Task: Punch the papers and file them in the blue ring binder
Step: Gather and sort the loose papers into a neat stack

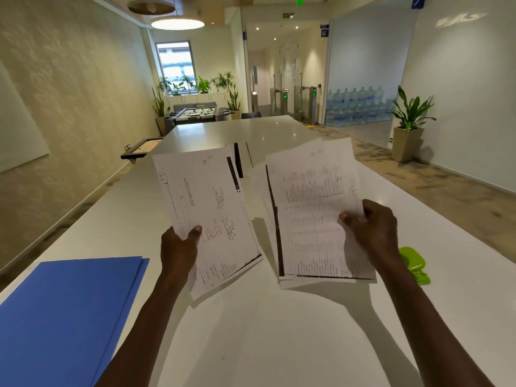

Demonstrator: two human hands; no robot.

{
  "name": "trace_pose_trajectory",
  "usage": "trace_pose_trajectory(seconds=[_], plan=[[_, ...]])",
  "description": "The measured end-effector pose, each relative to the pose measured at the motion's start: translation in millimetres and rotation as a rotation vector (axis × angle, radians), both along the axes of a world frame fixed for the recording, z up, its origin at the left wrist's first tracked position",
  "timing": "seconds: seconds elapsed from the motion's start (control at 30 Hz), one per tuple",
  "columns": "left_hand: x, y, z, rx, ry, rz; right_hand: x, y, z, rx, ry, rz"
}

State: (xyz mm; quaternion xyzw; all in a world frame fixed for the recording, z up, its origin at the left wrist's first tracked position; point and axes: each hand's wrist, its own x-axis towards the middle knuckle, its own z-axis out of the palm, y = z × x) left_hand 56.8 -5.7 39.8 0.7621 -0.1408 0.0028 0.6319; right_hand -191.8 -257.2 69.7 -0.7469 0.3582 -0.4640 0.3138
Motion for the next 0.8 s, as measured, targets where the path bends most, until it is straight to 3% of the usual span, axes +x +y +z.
trace_pose_trajectory(seconds=[0.2, 0.43, 0.6, 0.8], plan=[[-2, -6, 1, -0.011, 0.024, -0.017, -14, 9, 35, 0.376, -0.315, 0.303], [-10, -15, 4, -0.061, 0.185, -0.284, 9, 16, 17, 0.665, -0.399, 0.481], [-20, -19, 9, -0.190, 0.322, -0.640, 27, 20, -15, 0.663, -0.310, 0.559], [-32, -21, 11, -0.146, 0.379, -0.667, 35, 30, -30, 0.672, -0.229, 0.590]])
